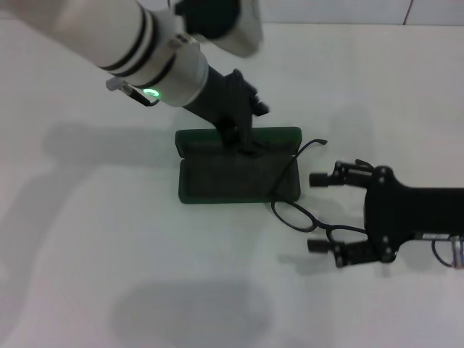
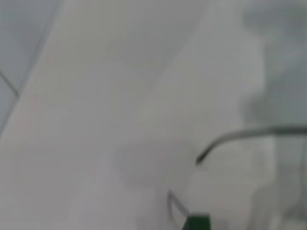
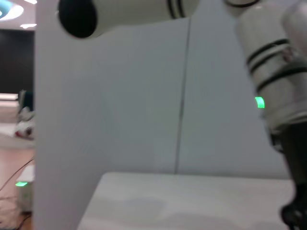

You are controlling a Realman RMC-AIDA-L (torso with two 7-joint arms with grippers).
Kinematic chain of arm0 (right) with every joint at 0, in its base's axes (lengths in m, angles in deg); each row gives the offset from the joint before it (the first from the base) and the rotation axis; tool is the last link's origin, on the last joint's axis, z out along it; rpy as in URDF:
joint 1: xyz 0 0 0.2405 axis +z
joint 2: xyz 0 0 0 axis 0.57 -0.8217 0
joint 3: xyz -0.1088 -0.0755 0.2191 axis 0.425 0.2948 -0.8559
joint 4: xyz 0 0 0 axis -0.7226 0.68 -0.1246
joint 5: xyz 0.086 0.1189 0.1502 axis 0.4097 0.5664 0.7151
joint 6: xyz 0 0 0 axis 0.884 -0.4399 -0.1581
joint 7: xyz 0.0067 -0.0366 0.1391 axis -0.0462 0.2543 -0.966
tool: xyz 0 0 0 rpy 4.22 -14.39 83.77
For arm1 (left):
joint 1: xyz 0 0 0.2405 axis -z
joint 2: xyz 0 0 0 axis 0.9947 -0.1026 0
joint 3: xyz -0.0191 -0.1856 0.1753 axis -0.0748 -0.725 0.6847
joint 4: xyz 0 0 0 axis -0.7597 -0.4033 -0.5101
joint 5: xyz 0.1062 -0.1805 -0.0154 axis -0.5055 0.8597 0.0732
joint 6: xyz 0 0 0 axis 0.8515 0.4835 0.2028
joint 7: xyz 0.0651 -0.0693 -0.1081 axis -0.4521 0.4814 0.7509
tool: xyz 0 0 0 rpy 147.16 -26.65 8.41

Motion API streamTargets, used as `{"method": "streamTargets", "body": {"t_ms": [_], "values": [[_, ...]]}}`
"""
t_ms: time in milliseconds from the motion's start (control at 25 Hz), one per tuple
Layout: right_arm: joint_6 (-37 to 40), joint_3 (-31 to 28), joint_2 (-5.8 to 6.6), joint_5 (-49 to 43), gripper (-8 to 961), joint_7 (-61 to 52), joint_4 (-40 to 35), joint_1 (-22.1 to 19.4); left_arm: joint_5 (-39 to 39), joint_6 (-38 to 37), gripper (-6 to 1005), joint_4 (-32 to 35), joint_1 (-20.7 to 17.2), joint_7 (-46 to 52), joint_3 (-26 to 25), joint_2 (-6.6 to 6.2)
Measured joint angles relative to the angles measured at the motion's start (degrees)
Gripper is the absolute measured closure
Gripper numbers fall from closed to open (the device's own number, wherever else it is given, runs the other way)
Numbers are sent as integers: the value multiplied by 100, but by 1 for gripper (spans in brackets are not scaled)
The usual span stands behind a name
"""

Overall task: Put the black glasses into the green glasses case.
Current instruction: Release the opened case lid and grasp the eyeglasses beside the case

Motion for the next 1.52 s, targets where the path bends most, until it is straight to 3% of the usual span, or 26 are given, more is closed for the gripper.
{"method": "streamTargets", "body": {"t_ms": [40, 120, 240, 360, 520, 600, 680, 720, 840, 1120, 1520], "values": [[33, -152, -20, 1, 112, -10, -11, -27, 287, -27, 415, 155, -167, -77, -96, -2], [108, -417, -53, 2, 112, -48, -35, -56, 973, -14, 417, 299, -528, -341, -384, 3], [181, -690, -40, -15, 114, -251, -205, -54, 2270, 17, 420, 37, -1045, -923, -997, 13], [175, -694, 78, -272, 115, -1010, -835, -21, 4095, 26, 422, -1030, -1525, -2141, -1505, 15], [107, -703, 141, -1298, 117, -2706, -2228, 41, 5817, 27, 423, -2511, -1889, -3751, -1687, 5], [23, -694, 73, -2250, 118, -3777, -3013, 194, 6109, 31, 424, -2941, -1941, -4086, -1786, 4], [106, -605, -135, -3513, 119, -5159, -3706, 646, 6330, 31, 424, -3290, -1963, -4384, -1880, 7], [106, -605, -135, -3513, 120, -5159, -3706, 646, 6384, 31, 424, -3399, -1971, -4482, -1906, 9], [222, -218, -244, -4444, 121, -6198, -3809, 1231, 6465, 31, 425, -3655, -1957, -4702, -1949, 3], [51, 874, -271, -4992, 230, -7461, -3602, 1929, 6492, 114, 426, -3790, -1908, -4880, -1971, -2], [-504, 1646, -298, -5146, 265, -7947, -3469, 1998, 6508, 139, 427, -3822, -2059, -4836, -2204, 1]]}}
